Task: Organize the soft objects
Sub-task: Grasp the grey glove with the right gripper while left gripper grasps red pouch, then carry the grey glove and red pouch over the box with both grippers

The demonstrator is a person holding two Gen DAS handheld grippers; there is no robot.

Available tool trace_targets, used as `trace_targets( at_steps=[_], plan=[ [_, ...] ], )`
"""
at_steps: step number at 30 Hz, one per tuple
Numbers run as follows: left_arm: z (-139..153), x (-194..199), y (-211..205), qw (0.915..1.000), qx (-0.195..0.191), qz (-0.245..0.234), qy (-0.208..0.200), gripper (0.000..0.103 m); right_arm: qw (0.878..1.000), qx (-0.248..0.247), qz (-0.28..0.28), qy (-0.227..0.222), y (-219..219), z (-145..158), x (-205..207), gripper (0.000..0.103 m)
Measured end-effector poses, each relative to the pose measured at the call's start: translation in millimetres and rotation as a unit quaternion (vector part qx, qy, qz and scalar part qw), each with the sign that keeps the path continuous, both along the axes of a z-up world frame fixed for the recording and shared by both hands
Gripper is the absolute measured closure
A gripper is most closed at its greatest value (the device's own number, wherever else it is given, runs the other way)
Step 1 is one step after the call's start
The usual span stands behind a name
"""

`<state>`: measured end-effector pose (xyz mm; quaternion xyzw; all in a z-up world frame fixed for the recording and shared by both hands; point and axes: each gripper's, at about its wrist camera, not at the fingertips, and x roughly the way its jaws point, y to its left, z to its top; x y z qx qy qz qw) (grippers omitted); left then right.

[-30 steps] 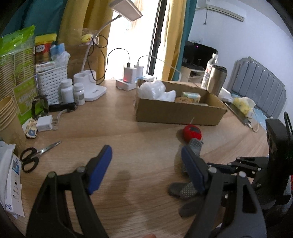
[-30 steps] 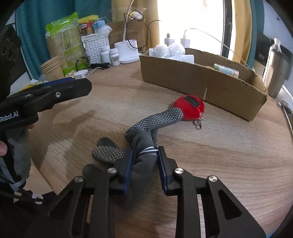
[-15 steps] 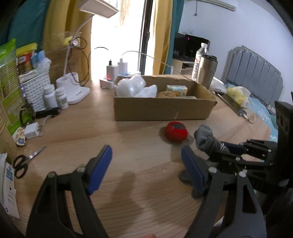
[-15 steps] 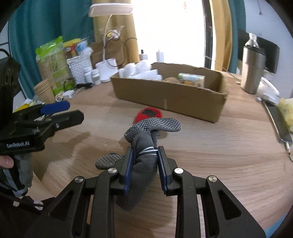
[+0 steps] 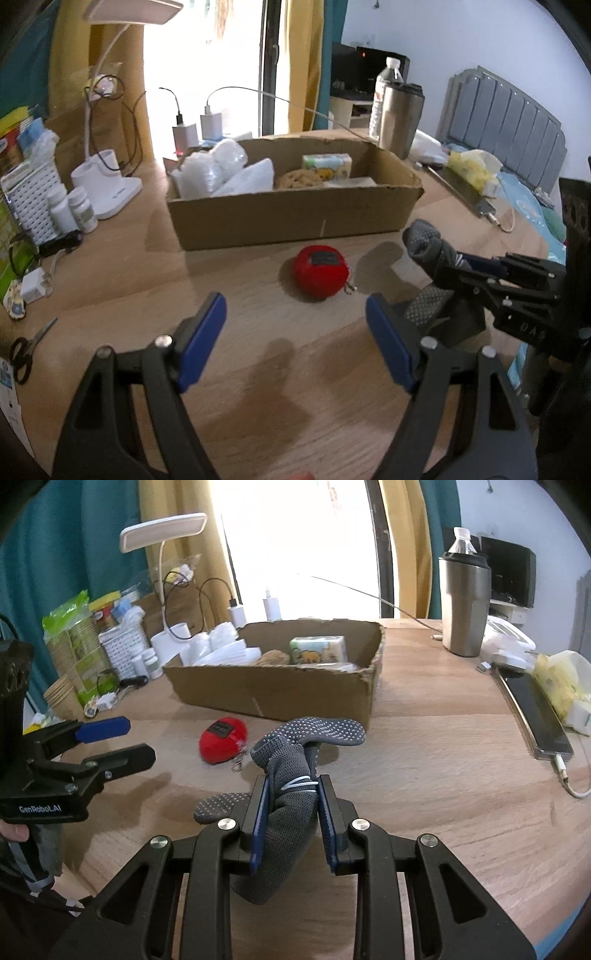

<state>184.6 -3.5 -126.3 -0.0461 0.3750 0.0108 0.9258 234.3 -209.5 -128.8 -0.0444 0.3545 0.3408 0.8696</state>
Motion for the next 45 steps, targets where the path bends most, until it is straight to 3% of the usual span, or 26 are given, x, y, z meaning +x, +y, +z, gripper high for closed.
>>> trace_targets(
  at_steps=[16,22,28,35,45],
  plan=[
    [-25,69,-22,0.9976,0.020,-0.019,0.064,0.024,0.999,0.025,-0.018,0.021,-27,-7,34,0.076],
    [-31,83,-26,0.9969,0.021,-0.029,0.071,0.025,0.999,0.030,-0.021,0.024,-27,-7,37,0.076],
    [-37,88,-27,0.9966,0.013,-0.040,0.072,0.052,0.999,0.026,-0.025,0.021,-27,-6,38,0.076],
    [-38,86,-25,0.9965,0.000,-0.050,0.068,0.056,0.999,0.022,-0.033,0.009,-29,2,37,0.076],
    [-9,57,-21,0.9969,-0.024,-0.069,0.030,0.056,0.999,0.011,-0.045,-0.020,-28,23,31,0.076]
  ],
)
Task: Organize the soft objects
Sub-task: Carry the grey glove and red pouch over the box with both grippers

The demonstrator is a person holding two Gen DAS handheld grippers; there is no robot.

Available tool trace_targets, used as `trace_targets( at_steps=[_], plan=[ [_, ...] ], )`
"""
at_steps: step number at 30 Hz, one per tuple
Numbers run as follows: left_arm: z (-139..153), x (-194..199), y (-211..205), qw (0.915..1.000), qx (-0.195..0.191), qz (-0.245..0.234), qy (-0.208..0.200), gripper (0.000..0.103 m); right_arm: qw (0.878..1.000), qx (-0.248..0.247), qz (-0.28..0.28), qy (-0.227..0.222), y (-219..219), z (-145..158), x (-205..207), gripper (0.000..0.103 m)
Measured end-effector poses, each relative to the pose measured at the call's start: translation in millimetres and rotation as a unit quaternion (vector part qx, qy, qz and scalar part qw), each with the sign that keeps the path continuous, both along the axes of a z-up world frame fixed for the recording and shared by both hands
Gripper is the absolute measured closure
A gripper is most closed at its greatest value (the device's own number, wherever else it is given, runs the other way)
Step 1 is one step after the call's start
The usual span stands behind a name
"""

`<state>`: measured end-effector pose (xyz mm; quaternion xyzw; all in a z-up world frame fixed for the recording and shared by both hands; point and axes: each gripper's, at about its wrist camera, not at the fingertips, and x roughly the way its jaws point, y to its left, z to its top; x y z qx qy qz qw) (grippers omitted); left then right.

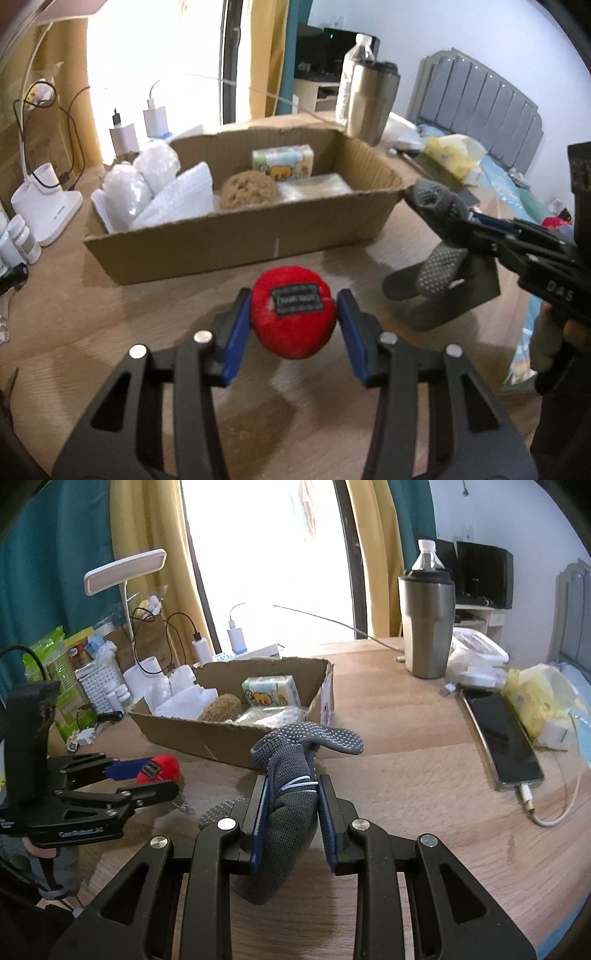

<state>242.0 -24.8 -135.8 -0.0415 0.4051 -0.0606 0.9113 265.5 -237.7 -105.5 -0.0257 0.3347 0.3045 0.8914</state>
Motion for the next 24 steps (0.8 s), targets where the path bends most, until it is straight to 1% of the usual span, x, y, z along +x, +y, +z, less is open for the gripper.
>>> trace_targets(
  at_steps=[7,14,24],
  plan=[
    [16,-20,15,0.9996,-0.019,0.005,-0.022,0.056,1.000,-0.010,0.006,-0.016,13,14,-8,0.076],
    [35,-37,37,0.9982,-0.021,0.022,-0.052,0.055,0.999,-0.013,0.017,-0.034,29,32,-14,0.076],
    [54,-42,55,0.9957,-0.025,0.037,-0.081,0.055,0.998,-0.013,0.034,-0.053,52,52,-8,0.076]
  ],
)
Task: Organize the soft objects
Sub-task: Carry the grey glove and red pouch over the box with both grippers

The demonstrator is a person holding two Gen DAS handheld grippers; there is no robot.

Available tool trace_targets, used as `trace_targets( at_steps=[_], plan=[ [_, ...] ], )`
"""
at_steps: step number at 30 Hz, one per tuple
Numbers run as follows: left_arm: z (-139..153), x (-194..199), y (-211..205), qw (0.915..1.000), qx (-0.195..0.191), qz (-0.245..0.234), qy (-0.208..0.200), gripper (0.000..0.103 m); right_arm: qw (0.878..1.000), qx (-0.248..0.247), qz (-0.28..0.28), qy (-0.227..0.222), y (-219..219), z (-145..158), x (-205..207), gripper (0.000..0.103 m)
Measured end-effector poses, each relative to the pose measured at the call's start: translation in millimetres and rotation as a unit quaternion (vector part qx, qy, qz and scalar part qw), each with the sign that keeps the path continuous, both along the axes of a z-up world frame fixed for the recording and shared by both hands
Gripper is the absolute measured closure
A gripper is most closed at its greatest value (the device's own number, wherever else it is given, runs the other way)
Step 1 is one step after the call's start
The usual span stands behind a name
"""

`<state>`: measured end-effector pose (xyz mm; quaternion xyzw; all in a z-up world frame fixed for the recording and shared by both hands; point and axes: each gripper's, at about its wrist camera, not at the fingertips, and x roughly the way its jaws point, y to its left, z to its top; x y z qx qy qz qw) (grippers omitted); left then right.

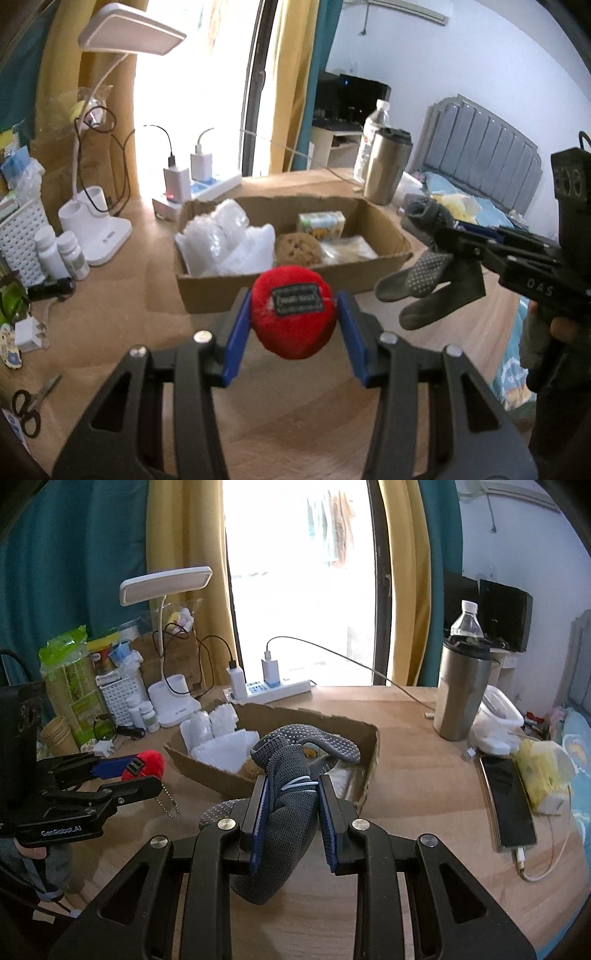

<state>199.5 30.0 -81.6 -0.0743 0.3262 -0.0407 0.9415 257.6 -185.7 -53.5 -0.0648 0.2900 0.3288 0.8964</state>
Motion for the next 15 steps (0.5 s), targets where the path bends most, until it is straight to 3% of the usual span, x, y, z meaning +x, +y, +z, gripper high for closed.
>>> trace_targets(
  at_steps=[15],
  plan=[
    [17,19,12,0.9995,-0.002,0.016,-0.027,0.055,1.000,0.014,0.008,0.006,10,8,38,0.076]
  ],
)
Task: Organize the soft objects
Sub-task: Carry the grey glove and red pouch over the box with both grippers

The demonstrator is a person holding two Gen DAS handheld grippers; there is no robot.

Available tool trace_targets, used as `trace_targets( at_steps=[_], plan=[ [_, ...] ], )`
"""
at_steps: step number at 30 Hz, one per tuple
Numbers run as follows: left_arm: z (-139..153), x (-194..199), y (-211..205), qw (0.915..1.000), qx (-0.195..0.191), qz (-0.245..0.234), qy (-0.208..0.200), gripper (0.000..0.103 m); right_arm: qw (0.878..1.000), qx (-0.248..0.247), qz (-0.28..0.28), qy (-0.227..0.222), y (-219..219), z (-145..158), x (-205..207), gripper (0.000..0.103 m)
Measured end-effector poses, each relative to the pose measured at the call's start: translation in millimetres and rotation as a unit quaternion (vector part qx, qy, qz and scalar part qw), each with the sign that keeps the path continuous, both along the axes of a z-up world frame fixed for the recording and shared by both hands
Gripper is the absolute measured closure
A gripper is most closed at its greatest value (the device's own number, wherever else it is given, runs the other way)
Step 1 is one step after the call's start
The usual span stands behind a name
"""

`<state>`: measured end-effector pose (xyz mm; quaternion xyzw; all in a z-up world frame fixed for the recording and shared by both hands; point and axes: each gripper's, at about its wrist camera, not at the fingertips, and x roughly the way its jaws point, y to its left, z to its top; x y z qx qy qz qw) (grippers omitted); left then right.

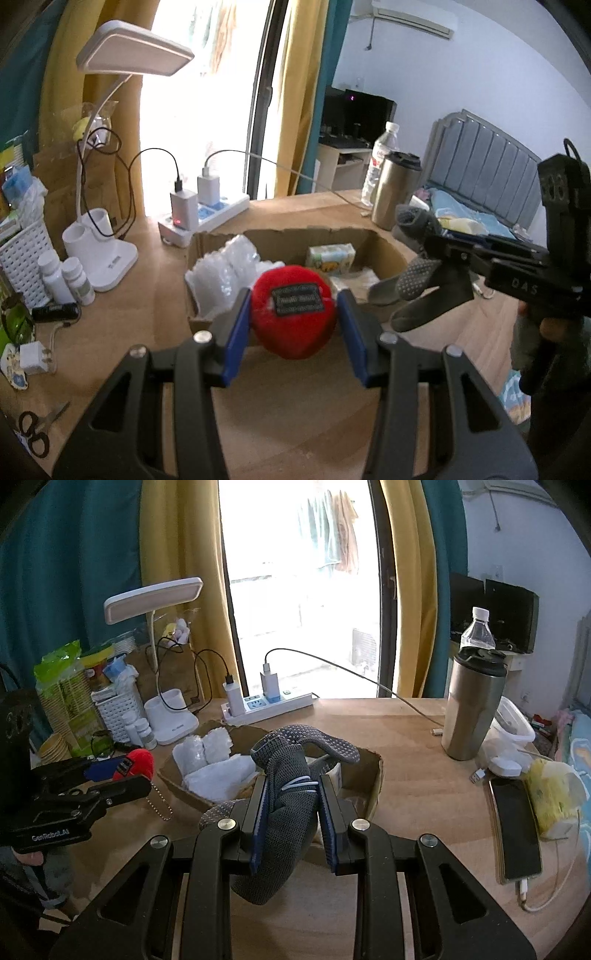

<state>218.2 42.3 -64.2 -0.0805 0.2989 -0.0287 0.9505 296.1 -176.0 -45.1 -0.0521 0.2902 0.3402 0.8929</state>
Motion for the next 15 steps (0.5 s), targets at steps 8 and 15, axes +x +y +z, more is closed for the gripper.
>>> trace_targets(
  at_steps=[8,15],
  plan=[
    [0,17,1,1.0000,0.006,0.001,0.001,0.055,1.000,0.017,-0.013,0.011,0,-5,25,0.076],
    [-3,31,0,1.0000,0.005,0.001,0.004,0.055,0.999,0.016,-0.018,0.023,3,-16,45,0.076]
  ],
)
